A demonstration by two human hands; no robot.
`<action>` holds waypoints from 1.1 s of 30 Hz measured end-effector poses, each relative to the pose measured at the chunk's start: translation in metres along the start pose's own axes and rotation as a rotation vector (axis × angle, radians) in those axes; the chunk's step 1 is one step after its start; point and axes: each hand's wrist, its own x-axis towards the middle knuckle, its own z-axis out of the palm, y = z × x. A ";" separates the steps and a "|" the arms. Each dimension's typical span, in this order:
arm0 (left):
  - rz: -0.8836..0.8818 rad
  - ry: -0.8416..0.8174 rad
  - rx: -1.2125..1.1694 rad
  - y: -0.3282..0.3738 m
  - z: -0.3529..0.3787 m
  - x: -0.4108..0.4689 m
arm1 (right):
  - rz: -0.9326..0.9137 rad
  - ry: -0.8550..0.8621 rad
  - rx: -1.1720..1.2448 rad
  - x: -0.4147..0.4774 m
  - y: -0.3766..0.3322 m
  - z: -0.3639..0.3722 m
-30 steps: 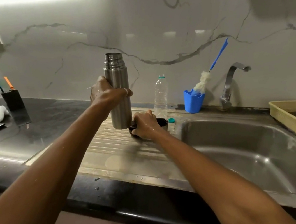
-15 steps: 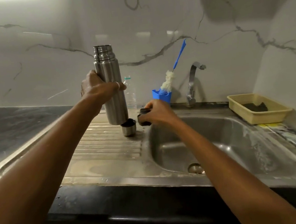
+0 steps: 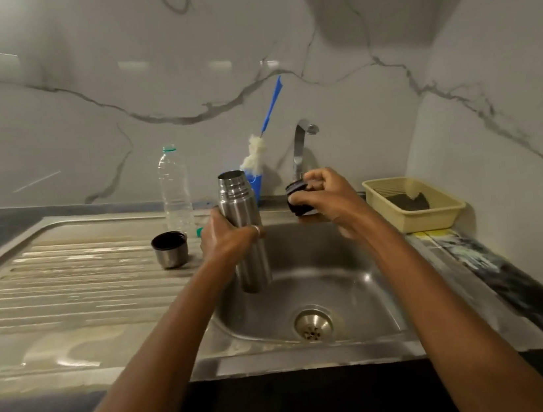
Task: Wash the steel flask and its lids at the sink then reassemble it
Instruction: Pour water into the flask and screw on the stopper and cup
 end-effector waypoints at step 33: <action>0.183 -0.072 0.278 -0.034 0.040 0.001 | -0.319 -0.493 -1.075 0.036 -0.085 0.018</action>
